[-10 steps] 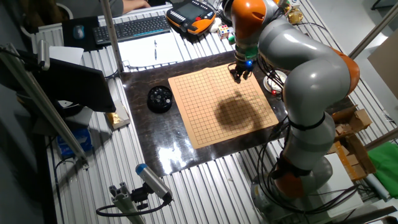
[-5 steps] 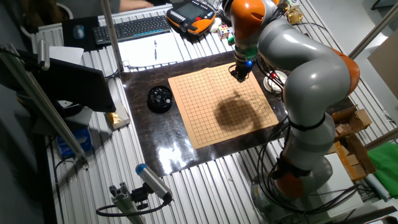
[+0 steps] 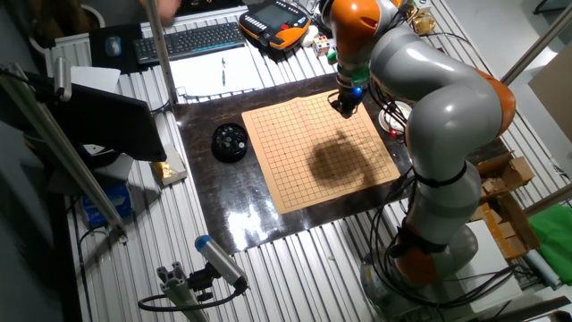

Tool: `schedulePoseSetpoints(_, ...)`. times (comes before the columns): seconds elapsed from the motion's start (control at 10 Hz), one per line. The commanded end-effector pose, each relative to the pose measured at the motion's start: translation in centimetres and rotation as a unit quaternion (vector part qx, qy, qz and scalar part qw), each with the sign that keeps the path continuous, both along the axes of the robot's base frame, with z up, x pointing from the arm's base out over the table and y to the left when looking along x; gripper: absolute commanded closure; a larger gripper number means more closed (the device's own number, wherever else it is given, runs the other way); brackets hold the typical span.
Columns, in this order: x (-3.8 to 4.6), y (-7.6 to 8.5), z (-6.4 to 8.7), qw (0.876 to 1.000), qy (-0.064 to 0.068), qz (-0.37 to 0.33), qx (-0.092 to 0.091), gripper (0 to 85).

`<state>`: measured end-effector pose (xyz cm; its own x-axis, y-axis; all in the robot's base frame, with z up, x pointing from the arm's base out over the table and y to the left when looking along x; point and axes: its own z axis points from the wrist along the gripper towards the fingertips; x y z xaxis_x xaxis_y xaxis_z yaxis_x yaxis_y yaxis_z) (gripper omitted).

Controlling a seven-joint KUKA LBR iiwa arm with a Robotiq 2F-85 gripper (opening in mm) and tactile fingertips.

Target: Play the first move as black on the 3-4 point in the upper right corner of the Go board

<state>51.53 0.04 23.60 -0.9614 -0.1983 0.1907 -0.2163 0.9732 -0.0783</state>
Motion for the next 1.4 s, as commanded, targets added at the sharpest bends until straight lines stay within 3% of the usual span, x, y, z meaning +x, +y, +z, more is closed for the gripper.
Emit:
schedulePoseSetpoints(0.0,0.00,0.00,0.00,1.000,0.000,0.000,0.000,83.7)
schedulePoseSetpoints(1.3,-0.01,0.00,0.01,1.000,-0.001,-0.007,-0.001,83.7)
